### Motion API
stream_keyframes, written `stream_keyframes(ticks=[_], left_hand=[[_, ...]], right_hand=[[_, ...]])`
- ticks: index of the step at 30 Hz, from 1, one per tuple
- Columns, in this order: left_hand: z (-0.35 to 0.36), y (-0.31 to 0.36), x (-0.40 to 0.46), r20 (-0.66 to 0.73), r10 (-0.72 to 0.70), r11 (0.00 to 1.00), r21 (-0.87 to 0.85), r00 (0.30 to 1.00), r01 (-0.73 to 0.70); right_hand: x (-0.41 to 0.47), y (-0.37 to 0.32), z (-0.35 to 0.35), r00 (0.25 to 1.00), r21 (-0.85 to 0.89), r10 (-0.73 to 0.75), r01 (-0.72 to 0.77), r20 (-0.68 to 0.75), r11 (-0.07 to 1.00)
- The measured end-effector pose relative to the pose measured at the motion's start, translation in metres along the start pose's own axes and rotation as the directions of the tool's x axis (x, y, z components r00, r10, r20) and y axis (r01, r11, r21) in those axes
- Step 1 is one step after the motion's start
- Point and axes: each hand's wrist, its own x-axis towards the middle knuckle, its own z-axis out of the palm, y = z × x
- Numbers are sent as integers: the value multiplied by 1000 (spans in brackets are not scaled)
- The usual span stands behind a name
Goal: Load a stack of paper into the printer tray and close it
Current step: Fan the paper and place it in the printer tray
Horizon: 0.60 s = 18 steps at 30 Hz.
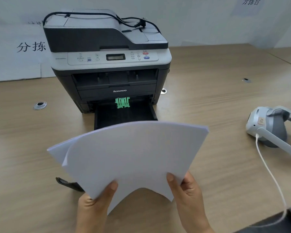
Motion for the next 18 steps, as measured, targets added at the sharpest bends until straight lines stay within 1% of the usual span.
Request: stream_keyframes(ticks=[2,3,5,8,10,13,14,15,16,17,18], left_hand=[[0,-2,0,34,-50,997,-53,998,52],[-2,-4,2,31,-48,997,-60,998,50],[-3,-6,4,15,-40,999,-33,999,40],[-3,-10,4,1,-92,996,-2,996,92],[0,-9,2,37,-116,993,-10,993,116],[2,-24,6,-7,-161,986,-33,987,161],[5,-22,1,-11,-146,988,-43,989,146],[4,-19,0,-31,-135,991,-6,990,135],[6,-18,-3,-13,-85,995,49,996,86],[7,-8,-15,13,-31,997,68,999,30],[8,-31,-4,-67,-32,997,65,997,36]], right_hand=[[0,6,2,1000,-35,-9,8,-27,999],[0,7,2,999,-46,-3,1,-36,999],[1,10,0,999,-39,5,-7,-52,999],[0,15,-1,998,-80,-2,-3,-68,997],[0,23,1,998,-136,3,-12,-66,991],[-2,33,1,997,-212,28,-42,-65,976],[-2,35,1,997,-233,30,-46,-73,971],[-2,34,2,997,-252,26,-45,-77,967],[-3,34,2,997,-274,14,-34,-76,961],[-3,31,3,997,-295,-1,-21,-72,955],[-4,28,5,998,-316,-8,-14,-66,949]])
